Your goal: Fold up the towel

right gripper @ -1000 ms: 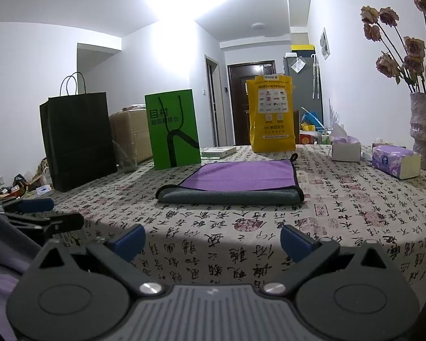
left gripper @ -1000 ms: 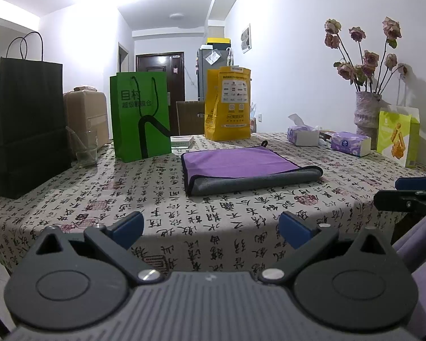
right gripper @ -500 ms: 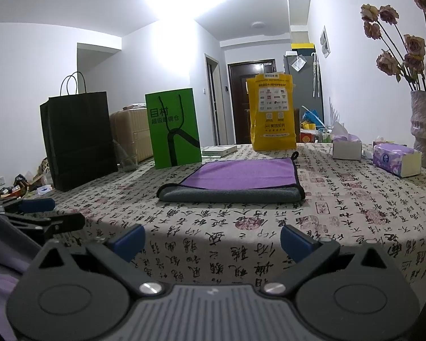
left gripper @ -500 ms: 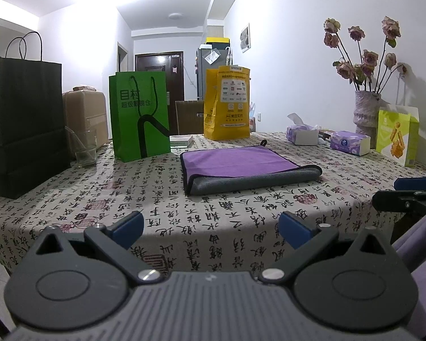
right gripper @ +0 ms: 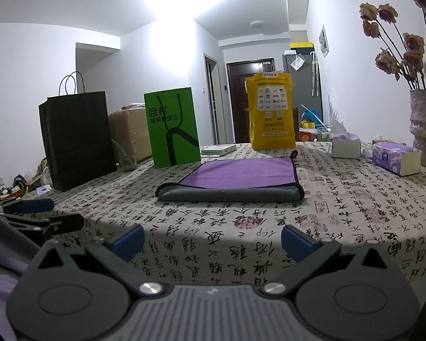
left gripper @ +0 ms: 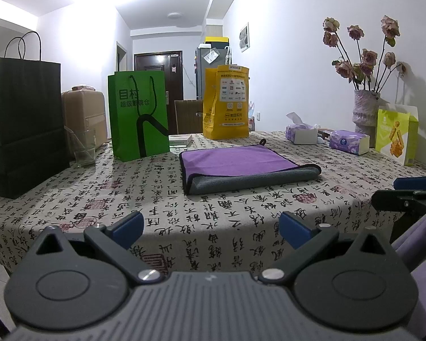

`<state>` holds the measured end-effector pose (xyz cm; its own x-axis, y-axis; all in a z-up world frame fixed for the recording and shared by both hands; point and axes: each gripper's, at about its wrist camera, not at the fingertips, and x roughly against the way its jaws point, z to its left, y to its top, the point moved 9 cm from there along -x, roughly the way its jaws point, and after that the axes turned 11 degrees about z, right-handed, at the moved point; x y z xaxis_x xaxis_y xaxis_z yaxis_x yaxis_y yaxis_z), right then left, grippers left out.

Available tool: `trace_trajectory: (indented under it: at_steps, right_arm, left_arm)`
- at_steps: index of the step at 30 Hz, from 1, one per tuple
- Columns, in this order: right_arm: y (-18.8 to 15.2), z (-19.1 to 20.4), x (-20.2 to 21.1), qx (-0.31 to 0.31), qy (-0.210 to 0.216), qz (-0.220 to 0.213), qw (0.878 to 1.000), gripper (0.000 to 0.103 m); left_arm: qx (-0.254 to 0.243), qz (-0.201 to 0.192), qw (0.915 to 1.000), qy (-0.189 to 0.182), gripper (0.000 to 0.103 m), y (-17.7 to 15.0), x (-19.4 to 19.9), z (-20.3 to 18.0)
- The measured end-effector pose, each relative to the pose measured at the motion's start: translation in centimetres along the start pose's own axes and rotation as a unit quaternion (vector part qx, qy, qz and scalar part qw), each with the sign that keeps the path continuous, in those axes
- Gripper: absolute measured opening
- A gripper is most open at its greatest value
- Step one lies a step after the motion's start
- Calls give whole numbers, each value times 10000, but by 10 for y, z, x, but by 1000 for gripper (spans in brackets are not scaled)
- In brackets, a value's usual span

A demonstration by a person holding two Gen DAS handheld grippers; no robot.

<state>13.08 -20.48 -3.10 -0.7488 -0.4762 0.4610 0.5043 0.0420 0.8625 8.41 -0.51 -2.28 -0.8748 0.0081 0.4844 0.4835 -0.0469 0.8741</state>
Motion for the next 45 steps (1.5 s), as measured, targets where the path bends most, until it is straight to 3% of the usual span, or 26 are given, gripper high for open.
trace_trajectory:
  at_steps: [28, 45]
  right_arm:
    - [3, -6, -3, -31, -72, -34, 10000, 103]
    - [30, -40, -37, -87, -433, -161, 9989, 103]
  left_arm:
    - [-104, 99, 9999, -68, 103, 2, -11, -1]
    - [186, 206, 9996, 89, 103, 31, -63, 21]
